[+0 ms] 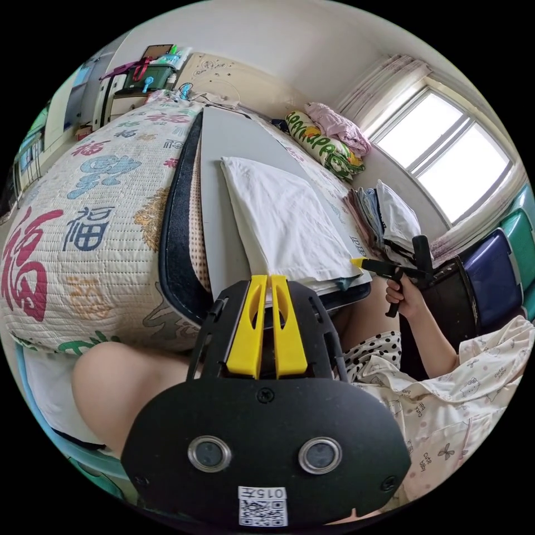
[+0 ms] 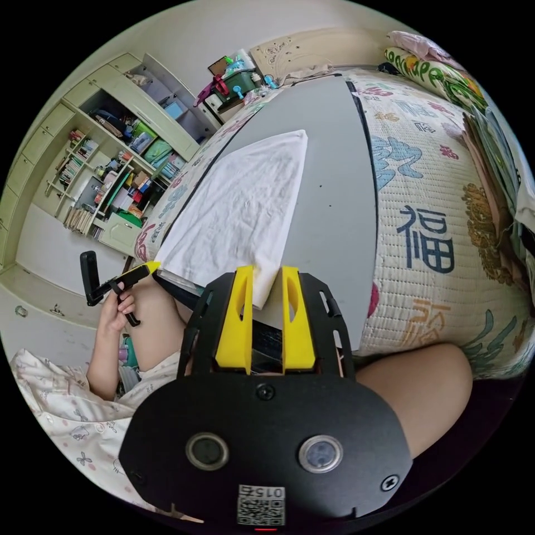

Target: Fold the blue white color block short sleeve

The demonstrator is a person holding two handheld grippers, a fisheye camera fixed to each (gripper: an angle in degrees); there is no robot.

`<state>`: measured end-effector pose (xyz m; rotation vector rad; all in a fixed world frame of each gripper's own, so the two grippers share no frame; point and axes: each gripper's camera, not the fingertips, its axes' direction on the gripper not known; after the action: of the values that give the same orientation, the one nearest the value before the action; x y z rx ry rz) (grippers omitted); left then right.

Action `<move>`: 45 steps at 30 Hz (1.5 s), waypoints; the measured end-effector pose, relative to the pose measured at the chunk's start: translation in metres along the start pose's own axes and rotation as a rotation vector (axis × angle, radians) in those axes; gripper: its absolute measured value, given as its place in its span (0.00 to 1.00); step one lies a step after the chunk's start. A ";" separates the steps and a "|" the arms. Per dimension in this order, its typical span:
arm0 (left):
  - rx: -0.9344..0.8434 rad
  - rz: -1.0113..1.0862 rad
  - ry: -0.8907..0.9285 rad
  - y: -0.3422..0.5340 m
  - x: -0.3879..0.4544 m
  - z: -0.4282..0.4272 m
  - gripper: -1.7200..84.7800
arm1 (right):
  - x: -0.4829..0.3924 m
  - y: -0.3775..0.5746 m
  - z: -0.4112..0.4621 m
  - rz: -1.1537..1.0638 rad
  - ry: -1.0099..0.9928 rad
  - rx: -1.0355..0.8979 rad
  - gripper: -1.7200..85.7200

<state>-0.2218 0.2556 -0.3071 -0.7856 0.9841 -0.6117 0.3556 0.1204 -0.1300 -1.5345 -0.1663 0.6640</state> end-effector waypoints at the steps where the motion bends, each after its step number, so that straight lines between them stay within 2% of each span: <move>1: -0.003 0.001 0.002 0.002 0.003 -0.004 0.02 | -0.002 0.001 0.002 -0.001 0.006 -0.003 0.11; 8: -0.064 0.026 -0.039 0.022 0.025 -0.006 0.02 | -0.010 0.004 0.012 -0.045 -0.038 -0.074 0.03; 18: -0.089 0.059 -0.100 0.047 0.051 0.007 0.02 | -0.037 0.022 0.029 -0.074 0.052 -0.084 0.02; 27: -0.184 0.209 -0.279 0.064 0.092 0.047 0.02 | -0.082 0.026 0.051 -0.193 0.238 -0.121 0.03; 34: -0.204 0.156 -0.161 0.098 0.028 0.069 0.07 | -0.060 0.020 0.023 -0.106 0.090 -0.083 0.09; 39: -0.058 0.100 -0.037 0.108 -0.051 0.057 0.11 | -0.044 -0.015 0.000 -0.032 0.060 0.008 0.09; 45: 0.104 0.037 0.080 0.066 -0.187 0.102 0.15 | -0.043 -0.115 0.026 0.022 -0.132 0.036 0.14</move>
<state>-0.2048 0.4663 -0.2358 -0.6535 1.0293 -0.6611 0.3412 0.1333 -0.0060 -1.4600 -0.2366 0.7822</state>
